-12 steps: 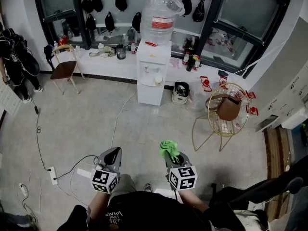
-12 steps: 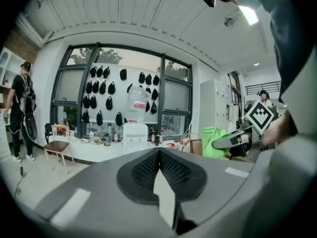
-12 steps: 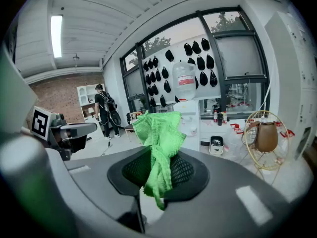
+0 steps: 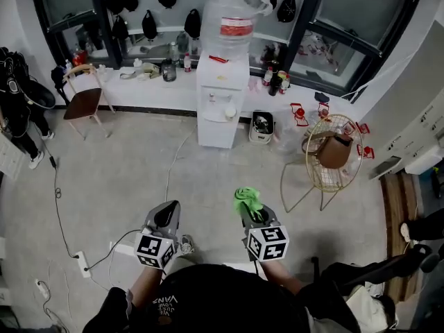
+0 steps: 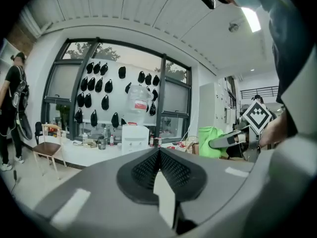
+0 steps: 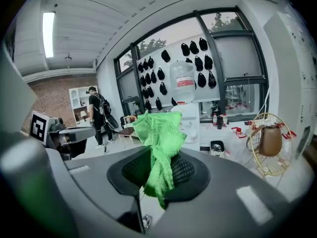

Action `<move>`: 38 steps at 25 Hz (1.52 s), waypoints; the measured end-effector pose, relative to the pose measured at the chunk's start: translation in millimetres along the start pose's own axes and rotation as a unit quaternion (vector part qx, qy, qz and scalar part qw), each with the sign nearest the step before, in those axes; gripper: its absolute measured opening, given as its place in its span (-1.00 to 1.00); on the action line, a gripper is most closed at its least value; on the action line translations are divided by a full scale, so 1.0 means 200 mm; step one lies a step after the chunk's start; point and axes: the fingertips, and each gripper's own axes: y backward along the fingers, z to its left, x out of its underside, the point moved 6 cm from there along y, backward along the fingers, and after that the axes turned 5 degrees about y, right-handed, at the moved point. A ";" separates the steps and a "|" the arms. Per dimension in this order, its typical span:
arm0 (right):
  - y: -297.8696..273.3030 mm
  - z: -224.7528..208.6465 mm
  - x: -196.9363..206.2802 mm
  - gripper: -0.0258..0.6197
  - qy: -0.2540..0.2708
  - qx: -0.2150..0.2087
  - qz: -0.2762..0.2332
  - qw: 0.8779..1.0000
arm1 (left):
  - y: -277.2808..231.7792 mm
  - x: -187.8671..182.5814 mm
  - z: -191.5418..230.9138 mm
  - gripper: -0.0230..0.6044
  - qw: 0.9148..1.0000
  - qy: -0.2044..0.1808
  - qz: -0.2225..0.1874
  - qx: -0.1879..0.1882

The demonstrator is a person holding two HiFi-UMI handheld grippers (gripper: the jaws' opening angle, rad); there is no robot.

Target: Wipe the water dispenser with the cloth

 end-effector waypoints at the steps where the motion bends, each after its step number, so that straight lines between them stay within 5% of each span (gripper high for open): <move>1: -0.05 0.02 -0.04 -0.65 0.000 0.004 -0.003 1.000 | -0.03 -0.02 0.06 -0.92 1.000 -0.002 0.000 0.006; 12: -0.49 0.23 -0.21 -0.65 -0.027 0.057 -0.013 0.998 | -0.31 -0.17 0.62 -0.92 0.998 -0.025 0.012 0.065; 19: -0.65 0.14 -0.26 -0.65 -0.032 0.076 -0.003 0.997 | -0.53 -0.16 0.72 -0.92 0.997 -0.013 0.019 0.072; 38: -1.25 -0.64 -0.42 -0.65 0.023 -0.029 0.053 0.998 | -1.30 -0.17 0.66 -0.92 0.997 0.021 0.017 -0.074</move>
